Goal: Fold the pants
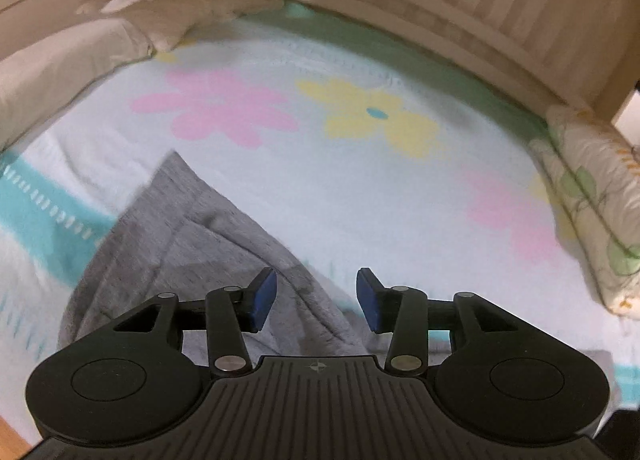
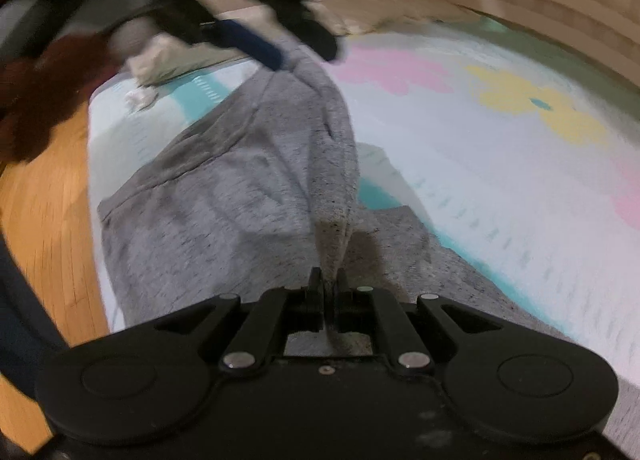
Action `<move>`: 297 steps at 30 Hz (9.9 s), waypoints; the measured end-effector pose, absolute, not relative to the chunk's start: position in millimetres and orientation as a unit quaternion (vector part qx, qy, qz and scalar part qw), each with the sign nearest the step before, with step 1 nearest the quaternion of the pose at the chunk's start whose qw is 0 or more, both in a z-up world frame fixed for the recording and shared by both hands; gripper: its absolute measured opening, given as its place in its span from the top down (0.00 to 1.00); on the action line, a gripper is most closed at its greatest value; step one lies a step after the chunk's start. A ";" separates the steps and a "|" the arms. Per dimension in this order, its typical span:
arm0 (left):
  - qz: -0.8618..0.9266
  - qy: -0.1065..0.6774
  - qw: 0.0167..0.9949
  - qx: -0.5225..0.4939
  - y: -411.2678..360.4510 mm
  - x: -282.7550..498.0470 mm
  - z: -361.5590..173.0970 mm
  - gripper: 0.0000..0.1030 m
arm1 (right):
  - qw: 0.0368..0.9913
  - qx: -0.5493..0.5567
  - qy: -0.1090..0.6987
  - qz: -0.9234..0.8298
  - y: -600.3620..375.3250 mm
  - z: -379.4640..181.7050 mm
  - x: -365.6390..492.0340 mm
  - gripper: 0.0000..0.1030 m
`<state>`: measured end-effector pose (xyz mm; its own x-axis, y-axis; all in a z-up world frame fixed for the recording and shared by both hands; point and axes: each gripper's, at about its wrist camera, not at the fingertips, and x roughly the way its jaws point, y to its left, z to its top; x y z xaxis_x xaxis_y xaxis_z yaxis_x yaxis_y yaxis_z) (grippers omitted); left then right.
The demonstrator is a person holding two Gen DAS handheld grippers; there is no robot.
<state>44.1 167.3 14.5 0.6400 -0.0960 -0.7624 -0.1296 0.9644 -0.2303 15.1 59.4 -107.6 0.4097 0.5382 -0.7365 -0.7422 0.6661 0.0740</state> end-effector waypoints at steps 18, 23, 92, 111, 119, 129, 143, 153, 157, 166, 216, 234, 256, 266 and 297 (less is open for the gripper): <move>0.047 0.441 0.890 -0.106 186.0 7.1 13.3 0.59 | 0.744 -0.322 0.310 0.497 77.6 -139.4 -71.3 0.93; 0.066 0.456 0.880 -0.112 213.2 -2.1 10.0 0.59 | 0.744 -0.325 0.307 0.497 77.3 -138.6 -73.1 0.93; -0.030 0.520 0.853 -0.010 169.3 -17.0 -47.1 0.59 | 0.827 -0.078 0.433 0.351 14.5 -139.0 133.1 0.45; -0.063 0.502 0.862 -0.046 114.5 90.9 -35.3 0.58 | 0.795 -0.165 0.403 0.422 13.9 -139.5 68.6 0.97; -0.088 0.537 0.839 0.016 85.0 103.0 -63.0 0.58 | 0.789 -0.175 0.397 0.435 12.2 -141.8 58.6 0.97; -0.090 0.577 0.809 0.066 73.1 114.1 -86.2 0.58 | 0.777 -0.204 0.387 0.452 13.9 -143.9 45.5 0.96; 0.000 0.514 0.851 0.106 79.1 97.3 -94.5 0.76 | 0.790 -0.207 0.378 0.437 11.2 -141.9 43.0 0.96; 0.042 0.499 0.864 0.044 108.2 106.9 -81.7 0.76 | 0.799 -0.190 0.382 0.424 7.3 -140.0 49.5 0.96; 0.072 0.484 0.872 -0.024 136.2 107.6 -68.2 0.76 | 0.829 -0.165 0.388 0.369 -3.8 -139.6 67.2 0.93; 0.019 0.480 0.876 -0.043 137.9 83.8 -52.1 0.76 | 0.883 -0.111 0.351 0.293 -25.6 -119.5 76.3 0.82; -0.057 0.522 0.849 -0.053 122.6 -44.1 -70.7 0.76 | 0.791 -0.232 0.392 0.408 -27.4 -113.8 -63.1 0.73; -0.063 0.499 0.863 -0.052 123.3 -61.3 -67.7 0.76 | 0.811 -0.186 0.386 0.399 -53.3 -105.2 -57.0 0.95; -0.082 0.546 0.834 -0.005 110.2 -83.2 -95.0 0.74 | 0.810 0.016 0.457 0.367 -95.0 -105.9 -15.4 0.77; -0.088 0.543 0.834 0.037 97.2 -98.0 -93.4 0.71 | 0.783 0.079 0.573 0.230 -120.5 -138.0 15.0 0.86; 0.068 0.508 0.856 -0.068 191.9 -75.0 -48.7 0.72 | 0.829 0.041 0.485 0.275 -71.2 -93.7 20.9 0.77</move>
<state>-75.0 191.9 -48.7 0.4743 0.0475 -0.8791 -0.1851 0.9816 -0.0469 20.9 -71.2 -93.7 0.3784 0.4955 -0.7818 -0.4164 0.8455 0.3343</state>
